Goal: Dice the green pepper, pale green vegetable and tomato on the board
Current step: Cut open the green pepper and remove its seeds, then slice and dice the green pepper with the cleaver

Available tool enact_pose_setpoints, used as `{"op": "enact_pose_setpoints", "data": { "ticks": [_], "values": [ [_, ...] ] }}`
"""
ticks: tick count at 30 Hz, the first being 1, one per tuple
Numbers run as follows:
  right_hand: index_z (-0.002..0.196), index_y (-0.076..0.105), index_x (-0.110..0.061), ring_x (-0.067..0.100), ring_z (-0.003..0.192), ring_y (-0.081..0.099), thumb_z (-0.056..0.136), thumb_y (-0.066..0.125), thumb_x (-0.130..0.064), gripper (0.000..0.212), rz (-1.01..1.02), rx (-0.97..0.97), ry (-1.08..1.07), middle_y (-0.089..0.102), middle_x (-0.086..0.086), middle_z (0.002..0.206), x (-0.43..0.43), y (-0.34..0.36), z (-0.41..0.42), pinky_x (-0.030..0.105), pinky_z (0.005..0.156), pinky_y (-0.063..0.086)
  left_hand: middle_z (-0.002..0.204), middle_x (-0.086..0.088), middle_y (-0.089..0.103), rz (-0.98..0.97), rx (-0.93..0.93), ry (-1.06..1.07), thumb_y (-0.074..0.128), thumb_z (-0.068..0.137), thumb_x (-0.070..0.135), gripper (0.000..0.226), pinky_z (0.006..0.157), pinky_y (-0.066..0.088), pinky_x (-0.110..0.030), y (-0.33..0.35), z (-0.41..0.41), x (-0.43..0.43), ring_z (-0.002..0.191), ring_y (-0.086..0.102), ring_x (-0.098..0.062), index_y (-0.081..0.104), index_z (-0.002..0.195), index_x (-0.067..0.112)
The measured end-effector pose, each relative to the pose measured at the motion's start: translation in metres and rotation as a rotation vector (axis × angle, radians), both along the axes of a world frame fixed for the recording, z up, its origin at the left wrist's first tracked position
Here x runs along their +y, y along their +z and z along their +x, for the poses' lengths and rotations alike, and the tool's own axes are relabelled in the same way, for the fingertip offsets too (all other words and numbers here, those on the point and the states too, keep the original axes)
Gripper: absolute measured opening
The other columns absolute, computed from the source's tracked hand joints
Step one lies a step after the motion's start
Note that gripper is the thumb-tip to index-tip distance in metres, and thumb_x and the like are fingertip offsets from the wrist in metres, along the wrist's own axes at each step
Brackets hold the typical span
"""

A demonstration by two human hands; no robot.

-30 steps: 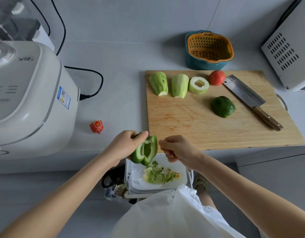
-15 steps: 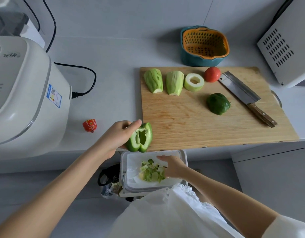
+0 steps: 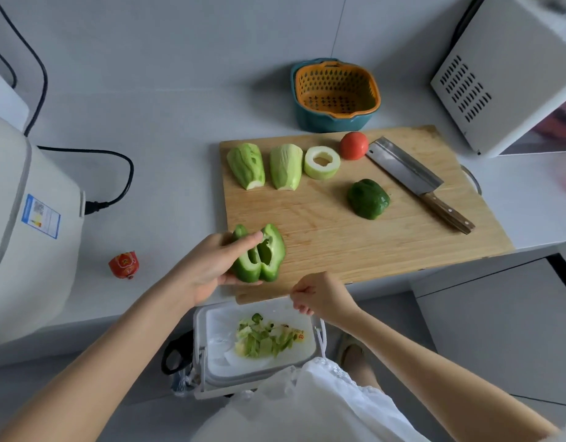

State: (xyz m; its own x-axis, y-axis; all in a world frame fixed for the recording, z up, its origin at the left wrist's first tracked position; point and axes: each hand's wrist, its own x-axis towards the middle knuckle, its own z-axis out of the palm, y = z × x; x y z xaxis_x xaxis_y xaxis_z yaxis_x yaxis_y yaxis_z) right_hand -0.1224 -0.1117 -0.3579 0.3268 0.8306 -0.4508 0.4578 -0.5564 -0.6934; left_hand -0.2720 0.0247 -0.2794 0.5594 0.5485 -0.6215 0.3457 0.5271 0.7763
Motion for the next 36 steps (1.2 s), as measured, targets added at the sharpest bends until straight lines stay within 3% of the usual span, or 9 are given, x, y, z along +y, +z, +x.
{"op": "enact_pose_setpoints", "data": {
  "ticks": [4, 10, 13, 16, 20, 23, 26, 30, 36],
  "values": [
    [0.068, 0.066, -0.01, 0.009, 0.048, 0.058, 0.091, 0.057, -0.027, 0.03, 0.074, -0.156, -0.247, 0.065, 0.002, 0.057, -0.005, 0.032, 0.071, 0.02, 0.05, 0.045, 0.106, -0.018, 0.067, -0.09, -0.018, 0.038, 0.062, 0.086, 0.035, 0.033, 0.059, 0.059, -0.038, 0.005, 0.04, -0.003, 0.09, 0.068, -0.031, 0.061, 0.103, 0.007],
    [0.118, 0.058, -0.01, 0.032, 0.105, 0.055, 0.093, 0.048, -0.041, 0.041, 0.007, -0.787, -0.351, 0.063, 0.01, 0.115, -0.02, 0.027, 0.209, 0.037, 0.082, 0.047, 0.1, -0.014, 0.066, -0.107, -0.036, 0.038, 0.057, 0.09, 0.038, 0.028, 0.05, 0.055, -0.035, 0.007, 0.132, -0.016, 0.076, 0.066, -0.026, 0.058, 0.103, 0.013],
    [0.122, 0.05, -0.01, 0.033, 0.108, 0.05, 0.091, 0.048, -0.045, 0.047, -0.163, -0.875, -0.237, 0.057, 0.013, 0.12, -0.018, 0.013, 0.261, 0.04, 0.084, 0.044, 0.109, -0.014, 0.064, -0.105, -0.037, -0.014, 0.058, 0.09, 0.034, 0.034, 0.059, 0.057, -0.04, 0.005, 0.187, -0.022, 0.089, 0.067, -0.03, 0.054, 0.114, 0.01],
    [0.132, 0.038, -0.013, 0.033, 0.108, 0.051, 0.092, 0.048, -0.042, 0.051, -0.182, -0.835, -0.109, 0.054, 0.012, 0.122, -0.012, 0.001, 0.298, 0.039, 0.082, 0.045, 0.117, -0.01, 0.059, -0.013, -0.018, -0.049, 0.063, 0.089, 0.023, 0.032, 0.071, 0.058, -0.044, -0.004, 0.244, -0.026, 0.096, 0.065, -0.027, 0.053, 0.118, 0.015],
    [0.149, 0.01, -0.024, 0.035, 0.105, 0.054, 0.096, 0.045, -0.03, 0.063, -0.122, -0.689, 0.137, 0.045, 0.014, 0.13, -0.002, -0.011, 0.334, 0.041, 0.081, 0.048, 0.114, 0.015, 0.058, 0.52, 0.111, -0.155, 0.073, 0.08, 0.024, 0.042, 0.085, 0.048, -0.022, -0.019, 0.313, -0.027, 0.103, 0.055, -0.003, 0.058, 0.118, 0.035],
    [0.146, 0.018, -0.015, 0.038, 0.093, 0.057, 0.098, 0.038, -0.027, 0.053, -0.016, -0.592, 0.138, 0.047, 0.018, 0.124, -0.009, -0.006, 0.351, 0.04, 0.073, 0.047, 0.107, 0.02, 0.059, 0.609, 0.118, -0.086, 0.076, 0.076, 0.02, 0.048, 0.087, 0.038, -0.014, -0.025, 0.349, -0.03, 0.104, 0.052, 0.0, 0.061, 0.119, 0.033],
    [0.134, 0.04, -0.012, 0.029, 0.074, 0.057, 0.097, 0.04, -0.023, 0.039, 0.189, -0.5, 0.025, 0.057, 0.012, 0.103, -0.025, 0.009, 0.379, 0.033, 0.062, 0.042, 0.109, 0.016, 0.063, 0.65, 0.121, 0.014, 0.079, 0.072, 0.016, 0.05, 0.098, 0.042, -0.022, -0.031, 0.373, -0.029, 0.107, 0.056, -0.003, 0.064, 0.117, 0.031],
    [0.106, 0.059, -0.013, 0.006, 0.052, 0.045, 0.096, 0.046, -0.032, 0.025, 0.156, -0.199, -0.167, 0.054, -0.005, 0.069, -0.036, 0.028, 0.422, 0.017, 0.049, 0.035, 0.111, 0.014, 0.064, 0.614, 0.1, 0.108, 0.079, 0.07, 0.011, 0.051, 0.1, 0.043, -0.027, -0.036, 0.404, -0.02, 0.108, 0.057, -0.005, 0.065, 0.115, 0.03],
    [0.069, 0.044, -0.011, 0.02, 0.052, 0.046, 0.094, 0.048, -0.024, 0.029, 0.084, -0.149, -0.305, 0.049, 0.004, 0.061, -0.048, 0.032, 0.451, 0.033, 0.051, 0.042, 0.121, 0.005, 0.06, 0.988, 0.087, -0.072, 0.075, 0.075, 0.006, 0.05, 0.099, 0.042, -0.02, -0.059, 0.451, -0.018, 0.114, 0.052, -0.006, 0.062, 0.122, 0.017]
  ]
}}
